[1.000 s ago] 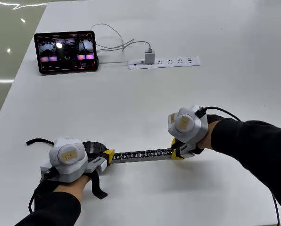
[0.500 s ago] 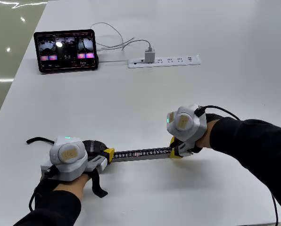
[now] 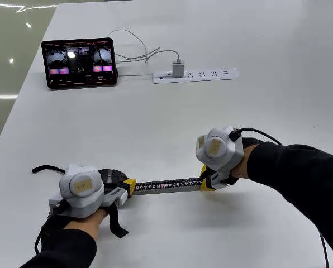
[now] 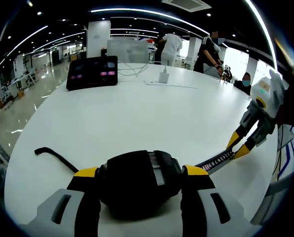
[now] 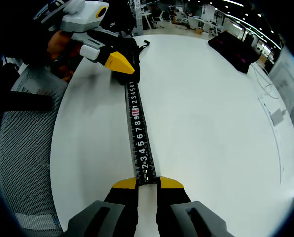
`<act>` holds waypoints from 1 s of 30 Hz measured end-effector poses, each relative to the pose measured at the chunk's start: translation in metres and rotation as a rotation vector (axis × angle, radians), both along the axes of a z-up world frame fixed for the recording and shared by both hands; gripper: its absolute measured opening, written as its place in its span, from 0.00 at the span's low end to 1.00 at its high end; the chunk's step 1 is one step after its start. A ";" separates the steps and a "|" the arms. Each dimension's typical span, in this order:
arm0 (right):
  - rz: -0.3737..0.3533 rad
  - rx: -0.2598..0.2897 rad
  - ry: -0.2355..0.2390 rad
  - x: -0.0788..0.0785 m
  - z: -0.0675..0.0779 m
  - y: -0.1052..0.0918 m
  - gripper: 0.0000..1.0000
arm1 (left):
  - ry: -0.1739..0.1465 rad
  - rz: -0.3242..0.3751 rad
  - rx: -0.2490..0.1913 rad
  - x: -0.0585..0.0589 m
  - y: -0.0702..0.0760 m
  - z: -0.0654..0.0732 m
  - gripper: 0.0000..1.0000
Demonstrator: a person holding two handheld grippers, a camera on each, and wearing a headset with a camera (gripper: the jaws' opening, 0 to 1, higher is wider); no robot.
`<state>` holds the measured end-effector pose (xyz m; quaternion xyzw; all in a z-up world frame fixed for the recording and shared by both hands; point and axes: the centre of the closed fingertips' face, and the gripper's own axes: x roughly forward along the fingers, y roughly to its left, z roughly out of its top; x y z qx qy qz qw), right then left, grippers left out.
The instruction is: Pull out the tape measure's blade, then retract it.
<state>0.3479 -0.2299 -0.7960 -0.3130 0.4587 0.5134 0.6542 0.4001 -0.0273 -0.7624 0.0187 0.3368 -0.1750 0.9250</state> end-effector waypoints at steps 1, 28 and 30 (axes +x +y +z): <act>-0.003 0.000 0.001 0.000 0.000 0.000 0.09 | 0.000 -0.001 0.000 0.000 0.000 0.000 0.61; 0.003 -0.002 0.000 0.001 0.000 0.007 0.09 | 0.000 -0.004 0.002 0.000 0.000 0.000 0.61; 0.001 0.000 -0.001 0.001 0.000 0.007 0.09 | 0.001 -0.004 0.001 0.000 0.000 0.000 0.61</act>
